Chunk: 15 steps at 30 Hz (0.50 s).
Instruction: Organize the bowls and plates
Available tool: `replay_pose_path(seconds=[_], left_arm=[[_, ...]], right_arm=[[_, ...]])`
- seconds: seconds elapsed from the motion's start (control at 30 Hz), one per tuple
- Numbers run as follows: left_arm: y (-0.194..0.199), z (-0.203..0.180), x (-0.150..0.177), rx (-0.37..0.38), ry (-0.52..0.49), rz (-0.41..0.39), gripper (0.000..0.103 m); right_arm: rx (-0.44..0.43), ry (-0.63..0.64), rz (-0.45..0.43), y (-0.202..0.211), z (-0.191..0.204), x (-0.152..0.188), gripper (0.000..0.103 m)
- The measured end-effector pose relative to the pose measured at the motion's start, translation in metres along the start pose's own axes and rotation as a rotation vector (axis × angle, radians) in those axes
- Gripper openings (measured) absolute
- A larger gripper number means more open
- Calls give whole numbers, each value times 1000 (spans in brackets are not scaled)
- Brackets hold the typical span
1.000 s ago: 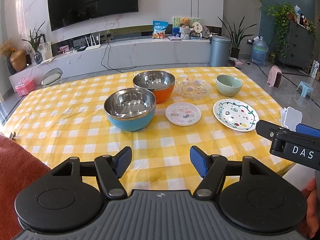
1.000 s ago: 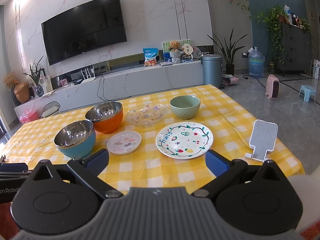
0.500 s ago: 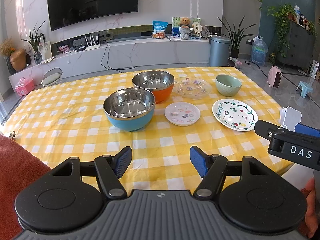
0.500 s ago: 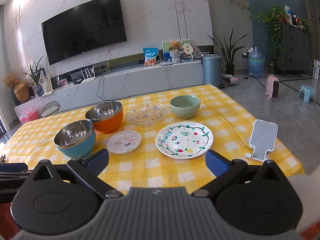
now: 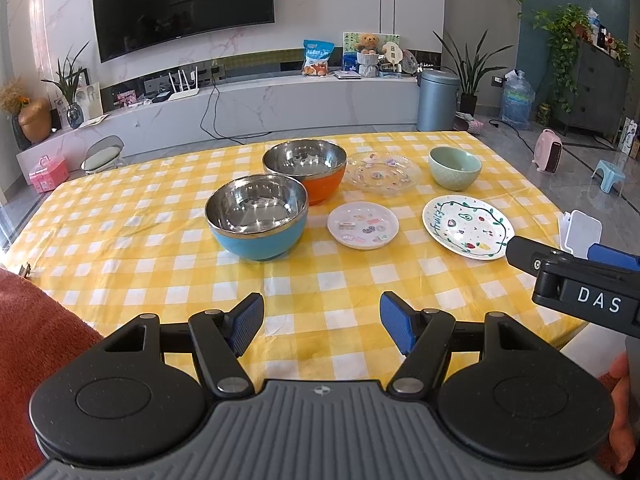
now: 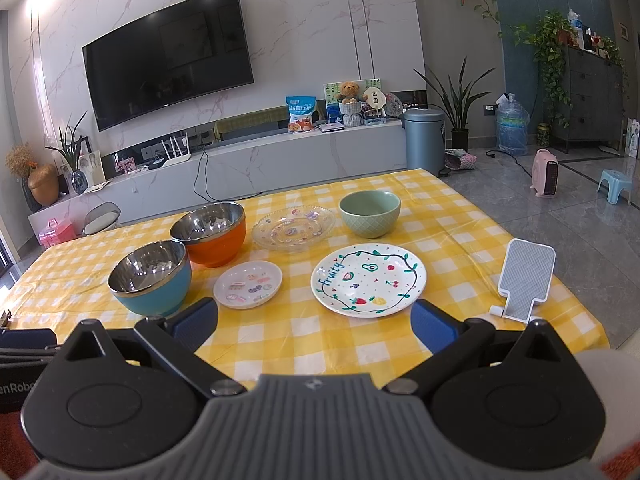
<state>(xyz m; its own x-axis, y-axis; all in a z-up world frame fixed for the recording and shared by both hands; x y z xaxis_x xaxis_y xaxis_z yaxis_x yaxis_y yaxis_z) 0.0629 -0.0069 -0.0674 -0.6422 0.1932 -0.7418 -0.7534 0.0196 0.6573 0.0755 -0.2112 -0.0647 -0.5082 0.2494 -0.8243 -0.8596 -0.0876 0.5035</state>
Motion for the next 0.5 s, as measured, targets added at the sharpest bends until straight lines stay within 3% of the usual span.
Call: replay_pose_path(seconds=[0.5], left_arm=[[1, -3, -1, 1, -5, 4, 78]], right_arm=[[0, -1, 1, 0, 0, 0, 101]])
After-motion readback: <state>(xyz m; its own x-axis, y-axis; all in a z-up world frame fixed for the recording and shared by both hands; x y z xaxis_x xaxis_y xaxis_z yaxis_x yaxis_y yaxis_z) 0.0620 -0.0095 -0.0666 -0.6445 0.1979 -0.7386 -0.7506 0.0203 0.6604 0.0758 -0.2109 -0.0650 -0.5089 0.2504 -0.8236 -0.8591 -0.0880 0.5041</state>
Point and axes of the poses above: each gripper's, at about its wrist camera, not at the fingertips, and y roughly against the way its jaws point, z to its left, x to its underside, the point moved 9 cm from there along -y, roughly the way its jaws point, and after that the axes turned 7 degrees about -y, right-handed, at the moved point
